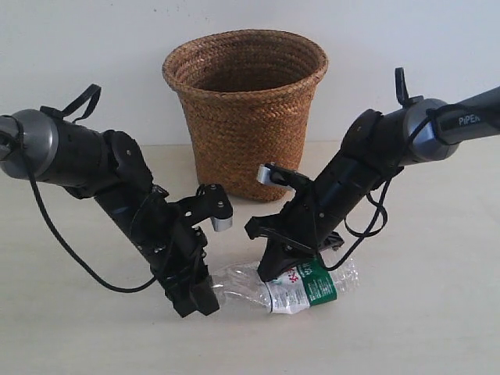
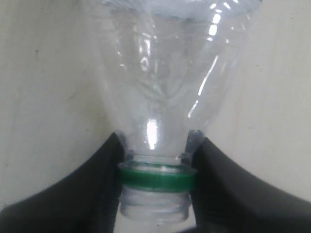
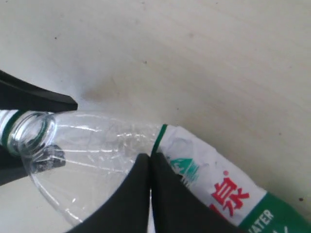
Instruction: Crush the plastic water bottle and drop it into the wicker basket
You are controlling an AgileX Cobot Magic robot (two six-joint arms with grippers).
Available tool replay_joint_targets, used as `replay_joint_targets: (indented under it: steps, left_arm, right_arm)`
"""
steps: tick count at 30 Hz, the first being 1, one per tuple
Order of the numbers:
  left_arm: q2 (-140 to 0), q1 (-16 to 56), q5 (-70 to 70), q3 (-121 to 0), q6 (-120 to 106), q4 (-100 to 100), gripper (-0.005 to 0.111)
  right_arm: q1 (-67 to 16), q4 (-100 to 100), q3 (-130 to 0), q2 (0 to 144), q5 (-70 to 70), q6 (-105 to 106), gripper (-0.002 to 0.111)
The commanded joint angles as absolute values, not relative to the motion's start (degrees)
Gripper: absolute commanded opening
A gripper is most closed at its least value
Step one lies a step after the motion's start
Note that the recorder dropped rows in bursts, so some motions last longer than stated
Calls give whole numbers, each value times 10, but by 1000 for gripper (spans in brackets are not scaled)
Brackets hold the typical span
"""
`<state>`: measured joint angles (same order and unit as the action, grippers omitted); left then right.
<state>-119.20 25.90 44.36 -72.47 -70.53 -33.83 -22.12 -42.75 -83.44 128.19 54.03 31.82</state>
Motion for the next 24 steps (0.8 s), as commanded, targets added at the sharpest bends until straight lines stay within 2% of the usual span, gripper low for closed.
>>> replay_joint_targets:
  steps: [1,7,13,24]
  left_arm:
    - [-1187,259,430,-727,-693,-366,4]
    - [-1187,259,430,-727,-693,-366,4]
    - [-1187,259,428,-727,-693,-366,4]
    - [-1187,259,426,-727,-693,-362,4]
  right_arm:
    - [-218,-284,-831,1341,525,278,0]
    - [-218,-250,-849,1355,535,246,0]
    - [-218,-114,-860,1372,556,143,0]
    - [-218,-129,-898,1372,590,142,0]
